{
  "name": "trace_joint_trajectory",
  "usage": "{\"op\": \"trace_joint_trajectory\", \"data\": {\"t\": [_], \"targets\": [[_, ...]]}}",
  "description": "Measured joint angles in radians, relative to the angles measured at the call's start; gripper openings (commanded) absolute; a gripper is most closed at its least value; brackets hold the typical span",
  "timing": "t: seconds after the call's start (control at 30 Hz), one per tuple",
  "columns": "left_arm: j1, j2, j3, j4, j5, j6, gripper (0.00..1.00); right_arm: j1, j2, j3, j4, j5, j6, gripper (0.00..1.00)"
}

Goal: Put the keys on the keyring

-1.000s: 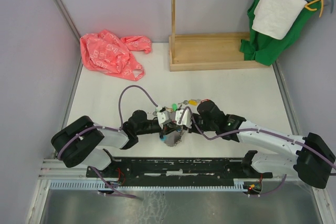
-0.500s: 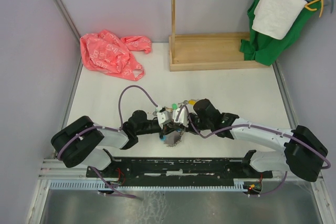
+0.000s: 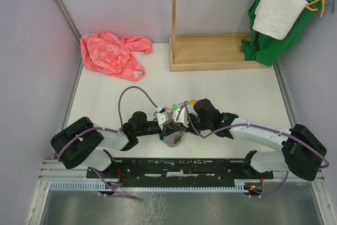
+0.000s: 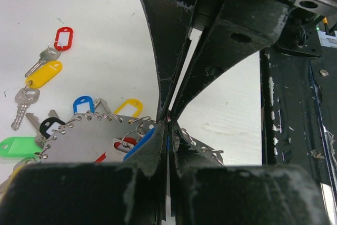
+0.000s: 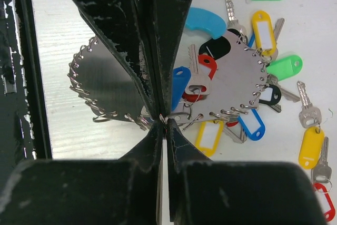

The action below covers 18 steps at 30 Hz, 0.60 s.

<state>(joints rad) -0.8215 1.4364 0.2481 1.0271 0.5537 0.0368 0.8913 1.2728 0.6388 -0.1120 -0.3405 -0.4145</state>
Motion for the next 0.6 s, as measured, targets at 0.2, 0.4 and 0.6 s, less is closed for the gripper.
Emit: {"op": "trace_joint_trajectory", "data": {"t": [0.2,0.4,0.6], "targets": [[0.005,-0.064,-0.037,0.000,-0.031,-0.042,0.03,-0.004,-0.011,0.000,0.022,-0.026,0.011,0.01],[0.011,-0.162,-0.043,-0.058,-0.085,-0.105,0.03,-0.005,-0.087,-0.019,0.051,-0.029,0.010,0.01],[0.028,-0.220,-0.055,-0.201,-0.187,-0.142,0.03,-0.012,-0.139,-0.029,0.036,-0.028,0.009,0.01]]}}
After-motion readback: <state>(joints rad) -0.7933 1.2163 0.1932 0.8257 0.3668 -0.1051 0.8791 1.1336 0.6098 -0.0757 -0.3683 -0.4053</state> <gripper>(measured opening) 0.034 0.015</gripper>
